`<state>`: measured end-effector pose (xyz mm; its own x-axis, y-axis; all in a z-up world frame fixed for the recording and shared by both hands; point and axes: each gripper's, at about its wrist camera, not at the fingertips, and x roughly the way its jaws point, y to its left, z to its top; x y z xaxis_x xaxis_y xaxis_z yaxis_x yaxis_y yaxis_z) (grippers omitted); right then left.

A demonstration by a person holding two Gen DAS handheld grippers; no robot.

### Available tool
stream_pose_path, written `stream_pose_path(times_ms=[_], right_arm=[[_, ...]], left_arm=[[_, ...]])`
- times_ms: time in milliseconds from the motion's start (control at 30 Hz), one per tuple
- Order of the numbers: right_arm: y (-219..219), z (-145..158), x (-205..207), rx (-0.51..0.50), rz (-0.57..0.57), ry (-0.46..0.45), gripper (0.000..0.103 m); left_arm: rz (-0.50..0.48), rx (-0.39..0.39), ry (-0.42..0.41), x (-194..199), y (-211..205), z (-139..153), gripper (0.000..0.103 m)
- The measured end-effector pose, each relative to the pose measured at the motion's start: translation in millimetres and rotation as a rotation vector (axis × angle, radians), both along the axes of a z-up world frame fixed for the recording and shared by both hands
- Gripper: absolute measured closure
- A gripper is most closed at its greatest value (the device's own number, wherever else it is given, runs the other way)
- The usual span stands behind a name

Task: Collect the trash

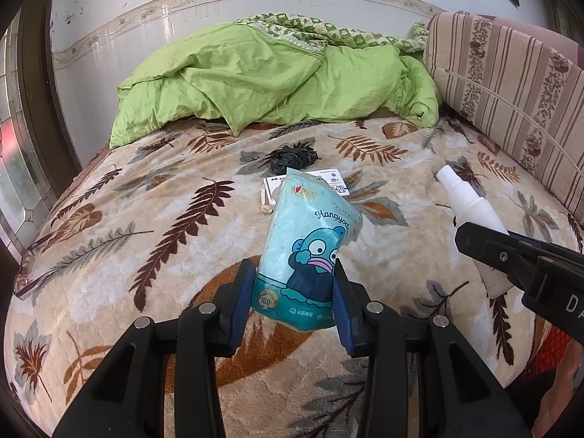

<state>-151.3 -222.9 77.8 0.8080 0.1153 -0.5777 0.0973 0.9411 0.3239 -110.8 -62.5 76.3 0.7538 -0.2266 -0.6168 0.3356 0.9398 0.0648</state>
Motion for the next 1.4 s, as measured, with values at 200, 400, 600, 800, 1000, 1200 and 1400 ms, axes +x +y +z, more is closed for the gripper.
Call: stream_pose_path(times_ms=[200,400,600,800,1000,1200,1400], right_arm=[[-1.9,0.3,0.2,0.008,-0.005,0.001,0.071],[-3.0,0.2,0.5,0.012,-0.007,0.001,0.071],[-5.0,0.0,-0.2,0.025,-0.016,0.0,0.071],[-11.1,0.5,-2.1,0.06,-0.032,0.0,0.071],[-20.4,2.3,-10.2,0.101,-0.05,-0.001,0.071],[-35.0,10.5,-36.8,0.123,-0.066,-0.016,0.071],[-72.7,16.6,-84.8,0.136,-0.136,-0.018,0.071]], left_arm=[[-0.005,0.006,0.0,-3.8,-3.2,-1.6,0.064],[-0.02,0.016,0.002,-4.9,-8.7,-4.0,0.064],[-0.03,0.02,0.004,-3.5,-8.0,-4.2,0.064],[-0.037,0.023,0.005,-4.3,-9.8,-4.4,0.064],[-0.057,0.021,0.01,-9.2,-14.6,-3.2,0.064],[-0.127,0.015,0.011,-25.0,-29.9,3.6,0.064],[-0.253,0.004,0.023,-47.9,-59.9,14.4,0.064]])
